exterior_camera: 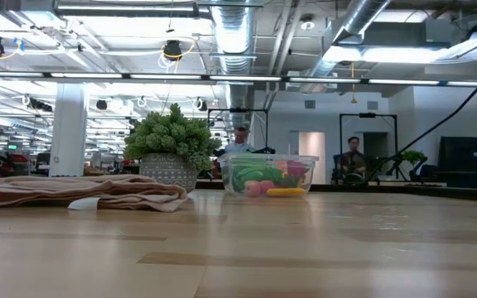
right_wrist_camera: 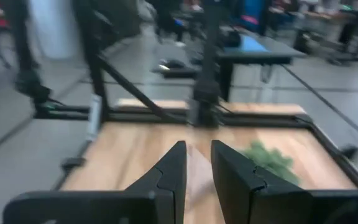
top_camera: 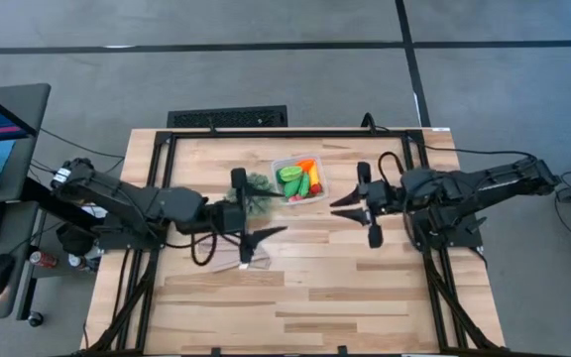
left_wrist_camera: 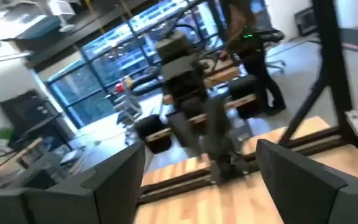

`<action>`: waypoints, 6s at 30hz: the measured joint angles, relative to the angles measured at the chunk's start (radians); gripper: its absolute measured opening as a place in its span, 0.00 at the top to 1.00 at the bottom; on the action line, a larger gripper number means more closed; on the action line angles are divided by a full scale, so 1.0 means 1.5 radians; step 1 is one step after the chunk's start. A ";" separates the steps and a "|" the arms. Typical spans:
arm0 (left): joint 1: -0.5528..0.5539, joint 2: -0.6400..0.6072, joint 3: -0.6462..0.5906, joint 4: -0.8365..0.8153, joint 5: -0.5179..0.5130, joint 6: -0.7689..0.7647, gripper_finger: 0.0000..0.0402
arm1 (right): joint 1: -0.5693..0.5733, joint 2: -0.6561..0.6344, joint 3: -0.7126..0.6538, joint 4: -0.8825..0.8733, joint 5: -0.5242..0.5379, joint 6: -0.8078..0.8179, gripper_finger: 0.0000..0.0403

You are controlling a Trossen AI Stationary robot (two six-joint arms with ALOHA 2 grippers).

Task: Pick and placing Produce into tupperware
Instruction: Return to Home Position

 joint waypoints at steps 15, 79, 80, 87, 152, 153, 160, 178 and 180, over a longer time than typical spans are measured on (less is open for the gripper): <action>0.256 -0.063 0.001 -0.136 0.206 -0.188 0.25 | -0.097 -0.063 -0.002 0.007 -0.145 0.017 0.83; 0.067 -0.877 -0.705 0.160 -0.073 -0.212 0.25 | -0.229 -0.439 -0.454 0.370 -0.234 0.169 0.83; 0.066 -0.878 -0.705 0.156 -0.073 -0.208 0.25 | -0.214 -0.453 -0.454 0.349 -0.221 0.162 0.83; 0.062 -0.878 -0.705 0.134 -0.100 -0.208 0.25 | -0.119 -0.540 -0.454 0.234 -0.122 0.133 0.83; 0.064 -0.884 -0.852 0.694 -0.038 0.074 0.25 | -0.049 -0.652 -0.454 0.128 -0.015 0.034 0.83; 0.064 -0.884 -0.852 0.674 -0.023 0.053 0.25 | -0.049 -0.652 -0.456 0.133 -0.015 0.031 0.83; 0.064 -0.883 -0.852 0.502 0.145 -0.156 0.25 | -0.049 -0.652 -0.542 0.265 -0.011 0.003 0.83; 0.087 -0.885 -0.853 0.360 0.242 -0.300 0.25 | -0.049 -0.652 -0.605 0.370 -0.011 0.020 0.83; 0.087 -0.885 -0.853 0.354 0.225 -0.285 0.25 | -0.049 -0.652 -0.605 0.362 -0.013 0.030 0.83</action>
